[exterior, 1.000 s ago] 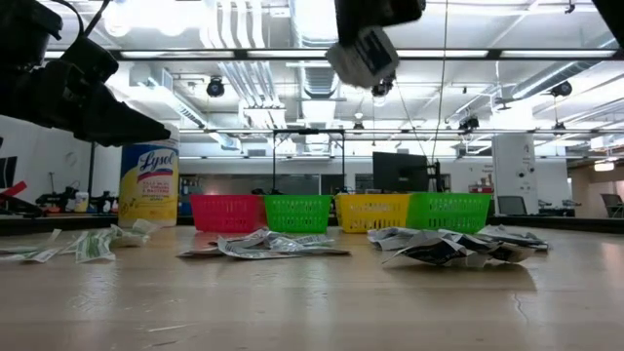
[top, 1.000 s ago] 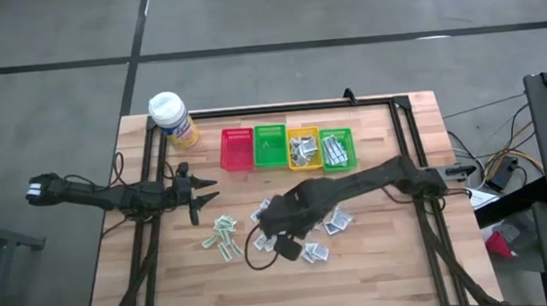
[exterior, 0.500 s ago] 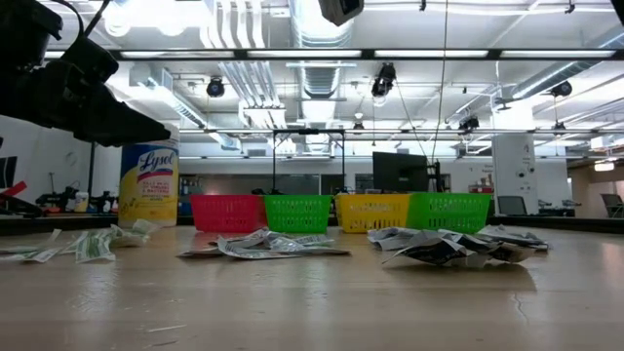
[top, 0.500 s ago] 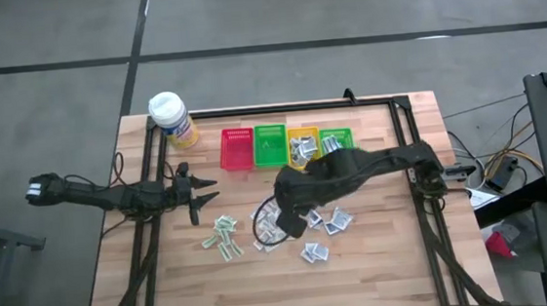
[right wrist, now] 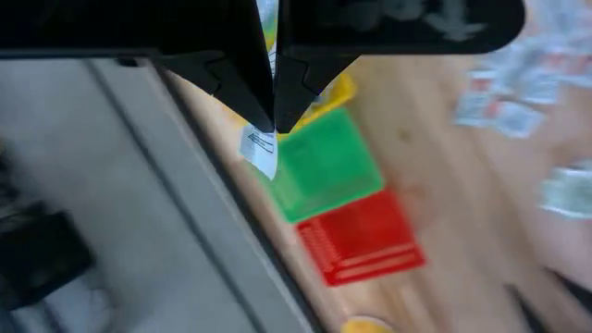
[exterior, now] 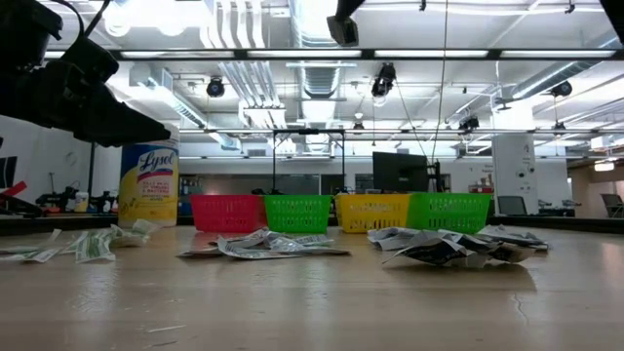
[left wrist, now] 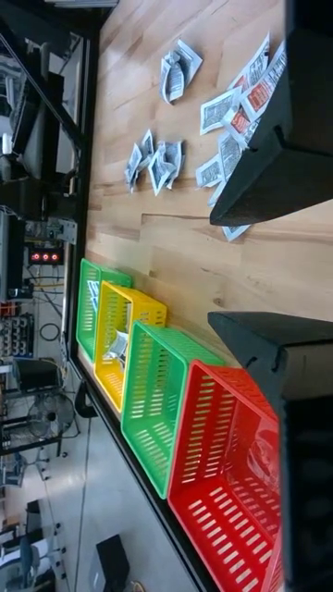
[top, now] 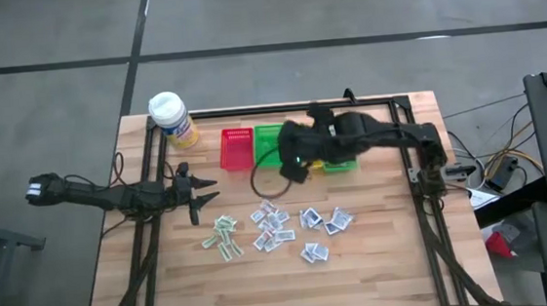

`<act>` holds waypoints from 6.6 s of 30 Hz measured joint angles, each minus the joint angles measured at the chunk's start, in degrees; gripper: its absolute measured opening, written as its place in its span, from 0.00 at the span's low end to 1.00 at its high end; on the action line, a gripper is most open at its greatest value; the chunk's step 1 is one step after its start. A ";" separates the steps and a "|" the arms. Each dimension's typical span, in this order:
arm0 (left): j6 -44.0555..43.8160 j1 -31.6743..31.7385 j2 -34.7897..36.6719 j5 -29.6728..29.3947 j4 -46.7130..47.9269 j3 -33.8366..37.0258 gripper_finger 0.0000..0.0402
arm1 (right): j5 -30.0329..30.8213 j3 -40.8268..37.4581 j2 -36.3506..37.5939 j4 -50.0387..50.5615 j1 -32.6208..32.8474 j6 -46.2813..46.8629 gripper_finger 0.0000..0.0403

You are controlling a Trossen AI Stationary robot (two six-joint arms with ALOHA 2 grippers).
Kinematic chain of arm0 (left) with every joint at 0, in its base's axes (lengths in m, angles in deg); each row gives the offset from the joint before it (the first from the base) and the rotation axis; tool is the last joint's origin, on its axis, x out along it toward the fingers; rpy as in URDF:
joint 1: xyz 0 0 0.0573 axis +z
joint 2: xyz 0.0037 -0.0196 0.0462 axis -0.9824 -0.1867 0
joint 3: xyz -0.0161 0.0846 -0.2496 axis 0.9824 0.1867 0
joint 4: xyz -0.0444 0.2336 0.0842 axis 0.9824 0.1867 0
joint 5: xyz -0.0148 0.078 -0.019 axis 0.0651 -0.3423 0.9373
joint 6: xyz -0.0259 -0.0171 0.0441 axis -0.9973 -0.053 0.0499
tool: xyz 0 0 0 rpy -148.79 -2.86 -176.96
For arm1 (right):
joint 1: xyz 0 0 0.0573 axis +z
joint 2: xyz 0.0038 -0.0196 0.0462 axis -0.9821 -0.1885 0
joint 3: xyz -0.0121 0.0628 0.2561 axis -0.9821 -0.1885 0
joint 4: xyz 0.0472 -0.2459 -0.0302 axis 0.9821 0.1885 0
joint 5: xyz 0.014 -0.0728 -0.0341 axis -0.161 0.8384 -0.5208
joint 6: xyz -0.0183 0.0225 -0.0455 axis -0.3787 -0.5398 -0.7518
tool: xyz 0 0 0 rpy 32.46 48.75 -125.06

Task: Pick & Place First Aid Supplies
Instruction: Put the blue alcohol pad into the yellow bin

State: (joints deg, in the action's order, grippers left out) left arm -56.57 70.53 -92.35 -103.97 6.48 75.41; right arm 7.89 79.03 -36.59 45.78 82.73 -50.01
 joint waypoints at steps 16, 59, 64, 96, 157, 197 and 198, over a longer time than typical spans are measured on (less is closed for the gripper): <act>-2.44 0.00 -0.01 0.02 0.00 0.01 0.39 | -2.96 -9.53 0.02 -1.16 -16.78 -7.81 0.02; -2.60 0.00 0.01 0.00 0.00 -0.01 0.39 | -16.73 -44.88 -0.04 -33.42 -19.79 -4.51 0.02; -2.58 0.00 -0.01 0.00 -0.02 -0.01 0.39 | -16.72 -45.49 -0.04 -33.38 -19.79 -6.54 0.02; -2.57 0.00 0.00 0.00 0.00 -0.01 0.39 | -24.88 -36.44 -0.02 -23.62 -19.14 -11.65 0.34; -2.56 0.00 0.01 0.00 0.00 0.00 0.39 | -50.98 -46.53 0.00 -31.04 17.55 -1.25 0.34; -2.19 0.00 0.01 0.00 0.00 -0.01 0.39 | -46.49 -50.05 -0.02 -35.48 20.40 20.03 0.49; -2.19 0.00 0.01 0.00 0.00 -0.01 0.39 | -46.51 -50.05 -0.02 -35.81 20.43 20.27 0.49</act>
State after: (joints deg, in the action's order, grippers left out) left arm -58.76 70.53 -92.34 -103.97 6.48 75.41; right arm -38.61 28.97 -36.61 9.97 103.16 -29.74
